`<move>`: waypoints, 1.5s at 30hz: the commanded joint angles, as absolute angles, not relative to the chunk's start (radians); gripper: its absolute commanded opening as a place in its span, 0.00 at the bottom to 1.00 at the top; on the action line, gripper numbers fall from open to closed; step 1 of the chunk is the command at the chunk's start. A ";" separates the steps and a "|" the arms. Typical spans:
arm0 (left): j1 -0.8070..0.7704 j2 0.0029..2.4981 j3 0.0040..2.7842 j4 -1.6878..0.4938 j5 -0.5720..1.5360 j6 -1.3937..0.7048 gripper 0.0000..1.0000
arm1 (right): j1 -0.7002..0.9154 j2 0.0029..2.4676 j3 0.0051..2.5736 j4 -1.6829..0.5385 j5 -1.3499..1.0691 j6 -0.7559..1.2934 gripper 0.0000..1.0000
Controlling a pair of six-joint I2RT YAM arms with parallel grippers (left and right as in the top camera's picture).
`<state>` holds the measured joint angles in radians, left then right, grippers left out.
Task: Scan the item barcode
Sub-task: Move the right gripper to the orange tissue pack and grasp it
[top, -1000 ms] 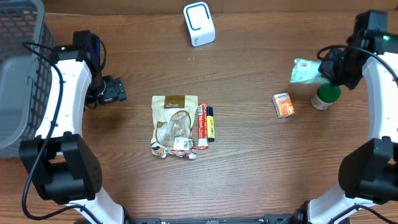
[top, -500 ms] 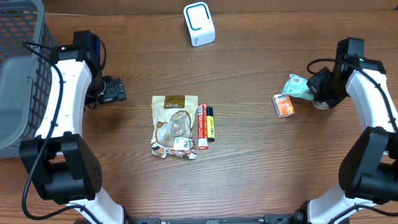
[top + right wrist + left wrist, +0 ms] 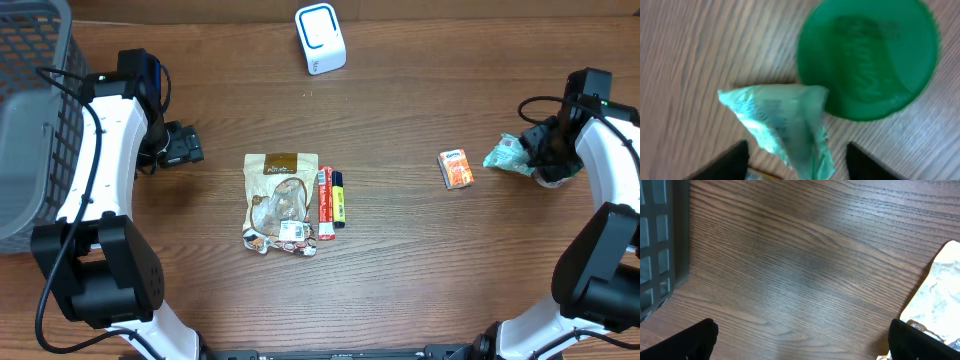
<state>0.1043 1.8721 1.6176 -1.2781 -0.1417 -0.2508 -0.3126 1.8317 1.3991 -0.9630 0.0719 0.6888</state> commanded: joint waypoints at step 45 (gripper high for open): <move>0.097 1.879 1.630 -1.277 -0.138 -0.232 1.00 | -0.136 1.829 1.184 -0.716 -0.166 0.098 0.24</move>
<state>0.1043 1.8721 1.6176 -1.2781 -0.1417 -0.2508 -0.1314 1.8320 1.1908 -0.7219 -0.1497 0.1246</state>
